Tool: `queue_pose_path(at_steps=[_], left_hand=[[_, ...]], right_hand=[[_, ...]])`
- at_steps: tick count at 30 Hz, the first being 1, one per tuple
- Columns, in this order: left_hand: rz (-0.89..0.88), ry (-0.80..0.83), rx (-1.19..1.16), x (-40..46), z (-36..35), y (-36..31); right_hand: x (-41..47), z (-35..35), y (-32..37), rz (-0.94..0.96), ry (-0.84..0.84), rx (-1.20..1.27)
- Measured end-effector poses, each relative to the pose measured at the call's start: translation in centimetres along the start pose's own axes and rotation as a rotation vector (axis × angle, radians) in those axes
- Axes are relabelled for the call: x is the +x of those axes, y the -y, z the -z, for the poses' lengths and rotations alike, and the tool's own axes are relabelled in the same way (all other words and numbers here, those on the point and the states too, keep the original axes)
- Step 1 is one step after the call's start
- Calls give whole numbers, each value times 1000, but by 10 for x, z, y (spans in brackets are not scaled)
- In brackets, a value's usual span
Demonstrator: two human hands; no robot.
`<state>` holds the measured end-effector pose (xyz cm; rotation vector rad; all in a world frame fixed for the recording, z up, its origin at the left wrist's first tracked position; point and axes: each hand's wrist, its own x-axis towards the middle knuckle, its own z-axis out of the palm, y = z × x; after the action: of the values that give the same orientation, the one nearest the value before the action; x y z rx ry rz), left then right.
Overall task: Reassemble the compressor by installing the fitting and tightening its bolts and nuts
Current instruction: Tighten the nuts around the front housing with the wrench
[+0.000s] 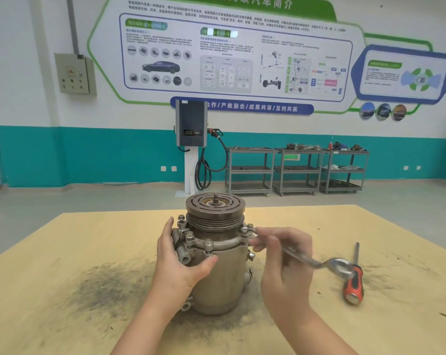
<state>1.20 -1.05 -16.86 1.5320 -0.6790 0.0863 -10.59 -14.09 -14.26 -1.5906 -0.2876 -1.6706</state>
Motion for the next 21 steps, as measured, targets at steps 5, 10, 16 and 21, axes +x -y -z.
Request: queue_pose_path(at_steps=[5, 10, 16, 21], left_hand=[[19, 9, -72, -1, -4, -6], [24, 24, -109, -3, -4, -4], [6, -24, -42, 0, -6, 1], [-17, -6, -57, -3, -5, -3]], right_hand=[[-5, -17, 8, 211, 282, -302], [20, -21, 24, 175, 207, -179], [42, 1, 14, -507, -177, 230], [46, 8, -6, -771, -288, 475]])
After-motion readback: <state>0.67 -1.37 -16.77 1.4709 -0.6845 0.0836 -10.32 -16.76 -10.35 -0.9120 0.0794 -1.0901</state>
